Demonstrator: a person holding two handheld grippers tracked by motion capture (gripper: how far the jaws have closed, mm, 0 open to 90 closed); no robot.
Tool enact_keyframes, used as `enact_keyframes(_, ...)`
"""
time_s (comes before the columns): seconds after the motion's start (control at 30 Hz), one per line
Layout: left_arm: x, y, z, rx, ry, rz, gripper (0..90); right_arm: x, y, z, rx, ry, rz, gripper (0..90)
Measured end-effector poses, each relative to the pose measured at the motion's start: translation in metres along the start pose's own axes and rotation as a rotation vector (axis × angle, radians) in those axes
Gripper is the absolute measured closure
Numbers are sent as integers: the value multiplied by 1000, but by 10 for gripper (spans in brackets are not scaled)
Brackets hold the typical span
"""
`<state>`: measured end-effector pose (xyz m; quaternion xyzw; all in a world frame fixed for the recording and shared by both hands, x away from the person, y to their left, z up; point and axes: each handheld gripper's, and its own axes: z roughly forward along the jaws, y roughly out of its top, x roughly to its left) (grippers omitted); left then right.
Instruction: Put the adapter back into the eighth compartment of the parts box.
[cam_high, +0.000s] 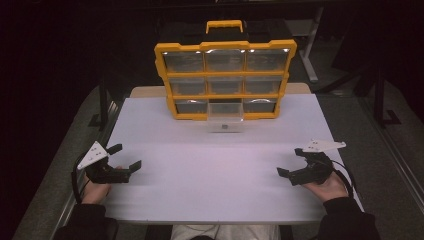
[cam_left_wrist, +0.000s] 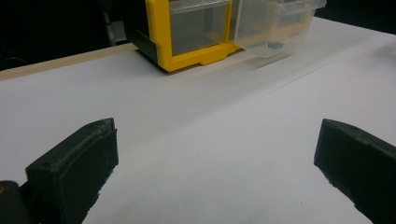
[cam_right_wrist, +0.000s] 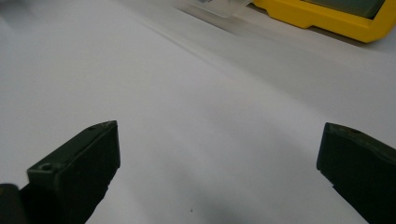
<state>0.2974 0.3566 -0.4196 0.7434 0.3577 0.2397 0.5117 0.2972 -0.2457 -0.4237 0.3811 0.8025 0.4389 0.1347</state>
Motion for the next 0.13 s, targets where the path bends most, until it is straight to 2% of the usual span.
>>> enact_keyframes(0.13, 0, 0, 1, 3, -3, 3, 0, 3, -3, -1, -11, 3, -10, 0)
